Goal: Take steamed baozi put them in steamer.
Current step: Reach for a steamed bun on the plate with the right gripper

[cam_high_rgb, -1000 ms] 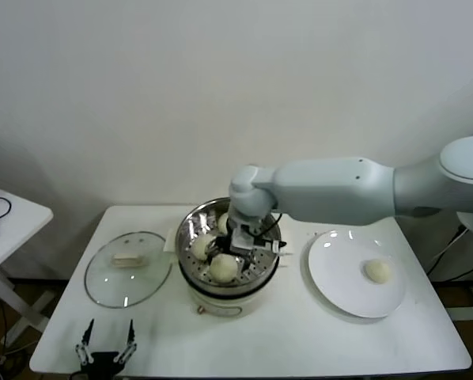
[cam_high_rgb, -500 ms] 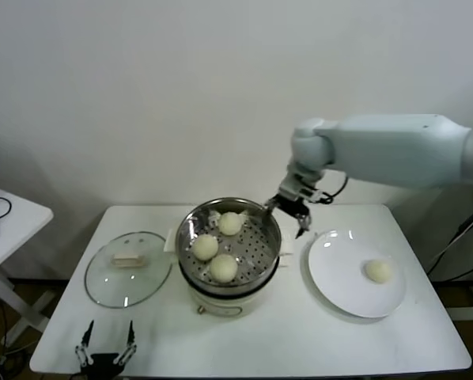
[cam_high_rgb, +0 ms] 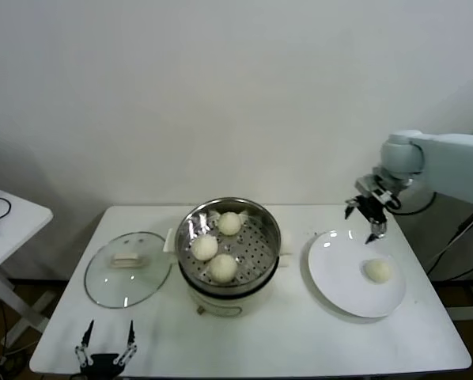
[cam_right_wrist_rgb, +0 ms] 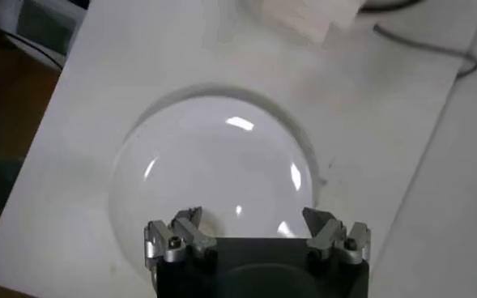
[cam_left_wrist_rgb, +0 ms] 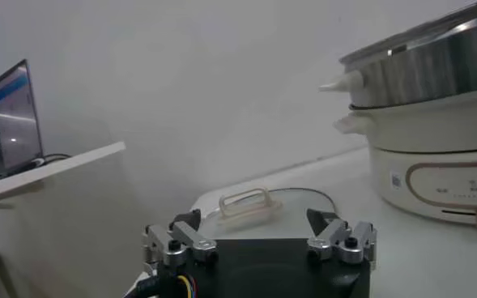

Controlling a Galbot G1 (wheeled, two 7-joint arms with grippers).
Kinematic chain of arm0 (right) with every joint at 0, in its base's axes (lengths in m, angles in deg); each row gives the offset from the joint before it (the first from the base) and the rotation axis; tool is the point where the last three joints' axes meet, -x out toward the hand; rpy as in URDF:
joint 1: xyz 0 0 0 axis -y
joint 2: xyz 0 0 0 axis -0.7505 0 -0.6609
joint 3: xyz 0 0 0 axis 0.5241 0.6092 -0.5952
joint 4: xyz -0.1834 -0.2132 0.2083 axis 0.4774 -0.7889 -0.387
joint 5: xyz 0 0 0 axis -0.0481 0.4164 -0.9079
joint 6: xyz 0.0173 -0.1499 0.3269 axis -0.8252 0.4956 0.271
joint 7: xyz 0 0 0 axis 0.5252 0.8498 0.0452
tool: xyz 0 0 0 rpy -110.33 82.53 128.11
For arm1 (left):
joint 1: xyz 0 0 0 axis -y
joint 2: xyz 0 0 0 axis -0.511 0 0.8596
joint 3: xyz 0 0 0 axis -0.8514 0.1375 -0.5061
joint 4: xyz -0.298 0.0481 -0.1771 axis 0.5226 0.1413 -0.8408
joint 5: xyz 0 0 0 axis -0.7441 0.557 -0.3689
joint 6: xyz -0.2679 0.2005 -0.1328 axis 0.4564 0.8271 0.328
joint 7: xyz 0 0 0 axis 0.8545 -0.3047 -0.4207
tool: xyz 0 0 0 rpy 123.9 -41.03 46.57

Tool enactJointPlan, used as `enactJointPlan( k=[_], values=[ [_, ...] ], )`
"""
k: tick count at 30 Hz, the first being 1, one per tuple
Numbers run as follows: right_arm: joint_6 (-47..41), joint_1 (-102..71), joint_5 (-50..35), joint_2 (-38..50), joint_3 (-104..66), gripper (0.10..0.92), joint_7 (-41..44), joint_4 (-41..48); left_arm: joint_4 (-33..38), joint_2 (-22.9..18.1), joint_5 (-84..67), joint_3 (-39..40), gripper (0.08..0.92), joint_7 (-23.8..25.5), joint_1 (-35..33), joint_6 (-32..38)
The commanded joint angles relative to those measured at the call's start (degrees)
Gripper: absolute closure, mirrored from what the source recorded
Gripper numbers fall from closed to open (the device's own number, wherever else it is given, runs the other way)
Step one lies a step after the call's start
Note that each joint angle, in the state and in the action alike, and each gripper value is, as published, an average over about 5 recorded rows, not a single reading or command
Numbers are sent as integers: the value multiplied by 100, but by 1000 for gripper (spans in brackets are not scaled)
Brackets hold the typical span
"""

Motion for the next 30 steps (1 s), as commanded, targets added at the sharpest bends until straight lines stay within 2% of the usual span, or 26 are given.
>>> enactJointPlan(
  k=[1, 18, 30],
  values=[
    [-255, -1417, 1007, 1146, -919, 203, -134, 478, -1, -280, 1, -7, 177, -4, -17, 61],
    [-207, -3398, 1839, 1094, -2842, 203, -428, 1126, -95, -280, 91, -26, 177, -26, -28, 114],
    [-282, -3776, 1904, 902, -3482, 203, -528, 1304, -101, -280, 107, -24, 177, -26, -24, 114]
  ],
)
